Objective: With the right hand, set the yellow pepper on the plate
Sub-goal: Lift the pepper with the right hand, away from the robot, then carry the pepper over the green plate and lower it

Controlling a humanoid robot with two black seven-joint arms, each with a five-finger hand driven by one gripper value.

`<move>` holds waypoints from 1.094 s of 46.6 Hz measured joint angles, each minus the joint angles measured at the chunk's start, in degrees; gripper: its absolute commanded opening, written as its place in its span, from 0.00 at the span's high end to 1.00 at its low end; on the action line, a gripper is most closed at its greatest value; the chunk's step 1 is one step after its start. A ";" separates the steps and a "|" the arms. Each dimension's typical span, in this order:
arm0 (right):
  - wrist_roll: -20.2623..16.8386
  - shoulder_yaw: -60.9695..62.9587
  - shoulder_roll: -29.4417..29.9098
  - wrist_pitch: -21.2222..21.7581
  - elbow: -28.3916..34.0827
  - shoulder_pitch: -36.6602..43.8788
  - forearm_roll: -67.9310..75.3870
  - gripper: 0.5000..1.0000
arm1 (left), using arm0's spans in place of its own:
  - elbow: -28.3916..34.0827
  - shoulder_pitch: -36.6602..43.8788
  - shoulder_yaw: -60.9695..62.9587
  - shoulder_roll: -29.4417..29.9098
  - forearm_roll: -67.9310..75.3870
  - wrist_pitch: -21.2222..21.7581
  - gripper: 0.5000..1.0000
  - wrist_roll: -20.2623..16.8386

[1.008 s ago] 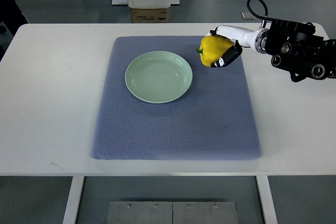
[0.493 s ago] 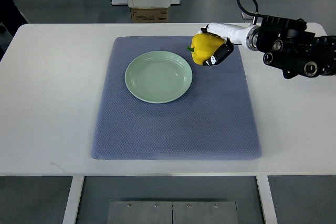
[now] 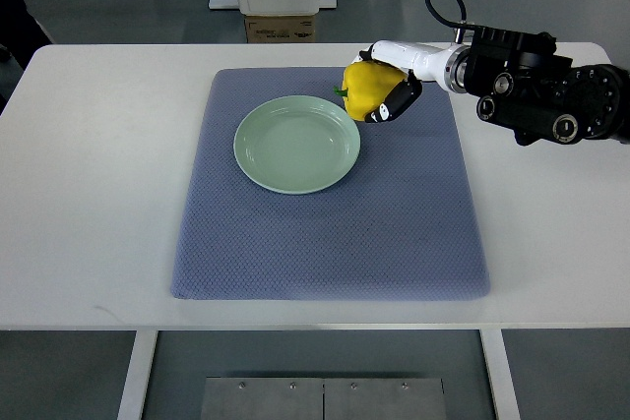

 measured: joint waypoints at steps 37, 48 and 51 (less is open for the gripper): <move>-0.01 0.35 4.53 -0.11 -0.69 0.10 0.00 1.00 | 0.00 -0.01 -0.02 0.00 -0.04 0.03 0.00 0.01; 0.08 0.88 6.63 -0.17 -1.82 -0.06 2.04 1.00 | 0.00 -0.01 -0.01 0.00 -0.04 0.03 0.00 -0.02; 0.09 0.89 6.92 -0.17 -1.85 -0.13 2.10 1.00 | 0.00 0.00 0.00 0.00 -0.04 0.01 0.00 -0.02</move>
